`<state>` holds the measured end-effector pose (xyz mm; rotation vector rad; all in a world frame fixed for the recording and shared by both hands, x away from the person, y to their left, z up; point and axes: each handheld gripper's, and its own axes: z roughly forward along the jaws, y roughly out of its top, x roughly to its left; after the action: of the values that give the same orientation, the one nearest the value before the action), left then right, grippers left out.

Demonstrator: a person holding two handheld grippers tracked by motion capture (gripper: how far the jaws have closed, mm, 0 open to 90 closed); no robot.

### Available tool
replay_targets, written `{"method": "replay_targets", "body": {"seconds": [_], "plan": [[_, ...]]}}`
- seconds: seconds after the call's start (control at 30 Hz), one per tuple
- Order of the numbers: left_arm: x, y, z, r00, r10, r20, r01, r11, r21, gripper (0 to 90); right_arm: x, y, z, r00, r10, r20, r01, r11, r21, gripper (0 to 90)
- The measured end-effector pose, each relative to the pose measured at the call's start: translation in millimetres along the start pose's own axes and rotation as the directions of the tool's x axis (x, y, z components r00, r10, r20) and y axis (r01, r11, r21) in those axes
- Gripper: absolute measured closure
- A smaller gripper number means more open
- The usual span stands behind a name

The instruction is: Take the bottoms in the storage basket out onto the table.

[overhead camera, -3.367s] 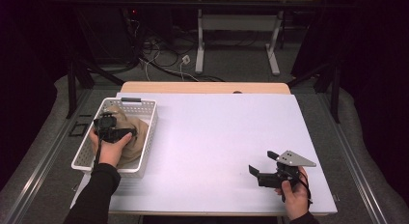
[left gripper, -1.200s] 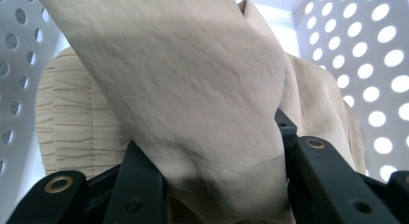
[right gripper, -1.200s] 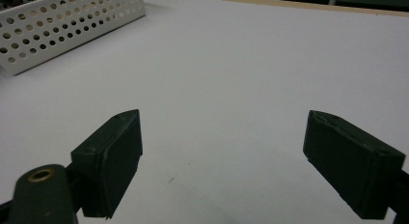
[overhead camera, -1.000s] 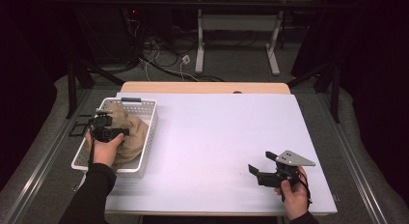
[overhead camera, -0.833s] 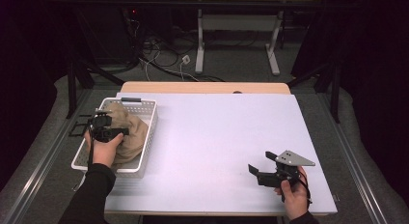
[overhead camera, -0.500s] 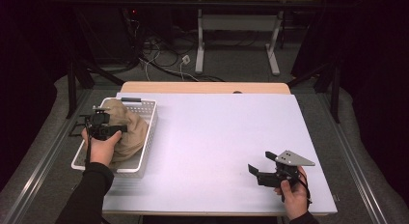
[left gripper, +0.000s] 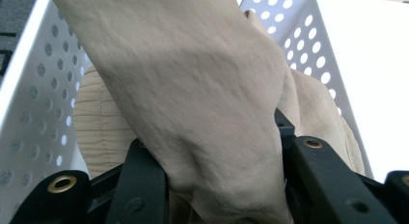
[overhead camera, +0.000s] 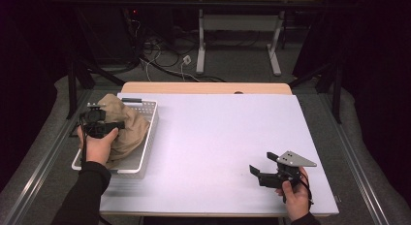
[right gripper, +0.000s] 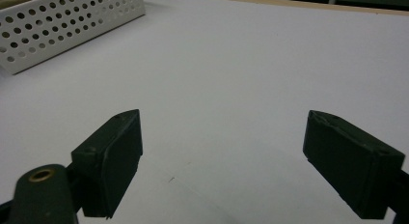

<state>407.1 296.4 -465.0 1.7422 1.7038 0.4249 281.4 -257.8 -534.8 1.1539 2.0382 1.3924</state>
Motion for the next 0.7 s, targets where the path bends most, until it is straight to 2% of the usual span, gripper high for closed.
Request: {"method": "replay_targets", "body": {"seconds": [0.7], "plan": [[-2.1,8.3,-18.7,0.9999,0.014,0.000,-0.014,0.9985,-0.052,63.6,-0.1,-0.1,0.1,1.0000,0.000,-0.001,0.001,1.000,0.003,13.6]]}}
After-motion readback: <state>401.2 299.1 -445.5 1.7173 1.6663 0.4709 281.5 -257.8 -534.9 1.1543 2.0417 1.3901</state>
